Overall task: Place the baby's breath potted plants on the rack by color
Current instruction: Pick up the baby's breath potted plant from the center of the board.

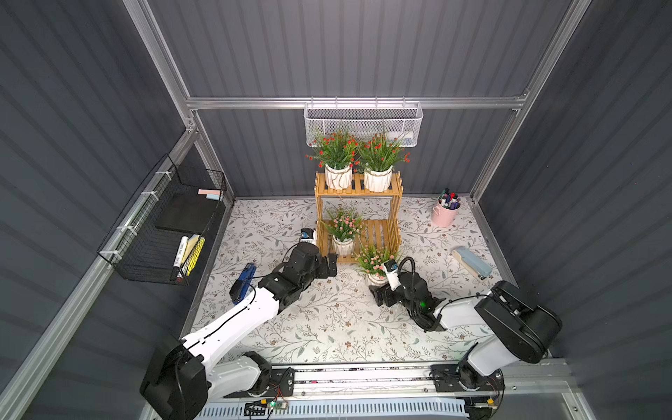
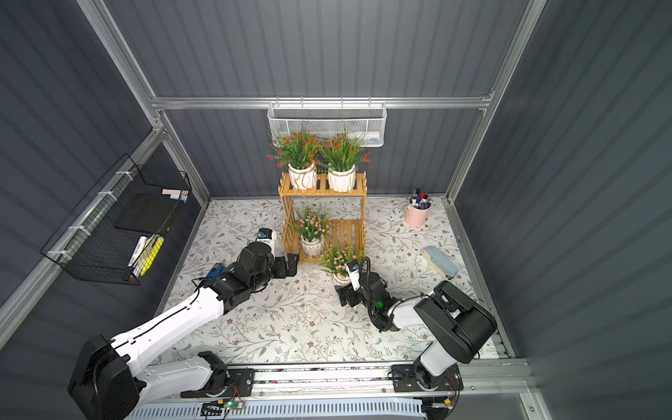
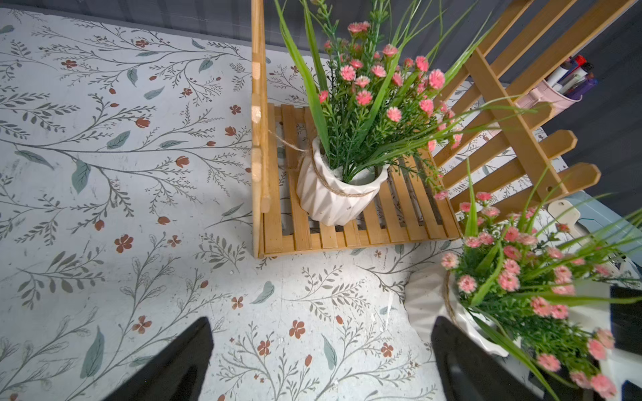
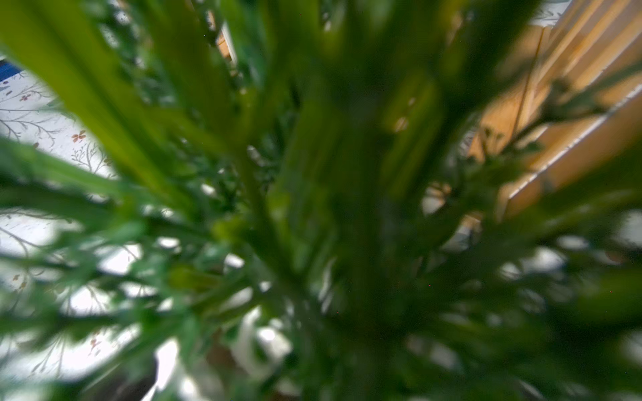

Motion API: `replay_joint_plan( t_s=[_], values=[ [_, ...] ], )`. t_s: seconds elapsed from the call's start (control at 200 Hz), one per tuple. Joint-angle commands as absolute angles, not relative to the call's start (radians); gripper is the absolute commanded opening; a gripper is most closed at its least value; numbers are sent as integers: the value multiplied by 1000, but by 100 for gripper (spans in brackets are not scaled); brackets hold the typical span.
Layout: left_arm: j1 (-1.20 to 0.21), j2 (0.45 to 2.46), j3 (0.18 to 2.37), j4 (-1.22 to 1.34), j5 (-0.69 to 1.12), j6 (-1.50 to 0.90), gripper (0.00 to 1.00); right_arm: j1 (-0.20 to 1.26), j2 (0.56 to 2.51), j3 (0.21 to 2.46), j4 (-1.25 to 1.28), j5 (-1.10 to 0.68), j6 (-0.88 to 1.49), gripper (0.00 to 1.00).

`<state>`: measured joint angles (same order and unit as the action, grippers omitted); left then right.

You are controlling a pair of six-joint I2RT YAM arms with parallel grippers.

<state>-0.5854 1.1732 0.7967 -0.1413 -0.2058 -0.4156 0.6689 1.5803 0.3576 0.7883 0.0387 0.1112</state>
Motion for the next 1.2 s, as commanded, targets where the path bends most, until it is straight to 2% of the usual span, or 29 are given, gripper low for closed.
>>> replay_joint_plan(
  t_s=[0.0, 0.61, 0.971, 1.196],
  values=[
    [-586, 1135, 827, -171, -228, -423, 99, 651, 1599, 365, 890, 7, 95, 99],
    [-586, 1157, 841, -180, -236, -428, 99, 650, 1724, 419, 1002, -60, 30, 99],
    [-586, 1144, 835, -184, -242, -434, 99, 654, 1682, 408, 983, -46, 15, 82],
    [-586, 1140, 829, -184, -241, -434, 99, 665, 1663, 405, 966, -40, -2, 79]
  ],
)
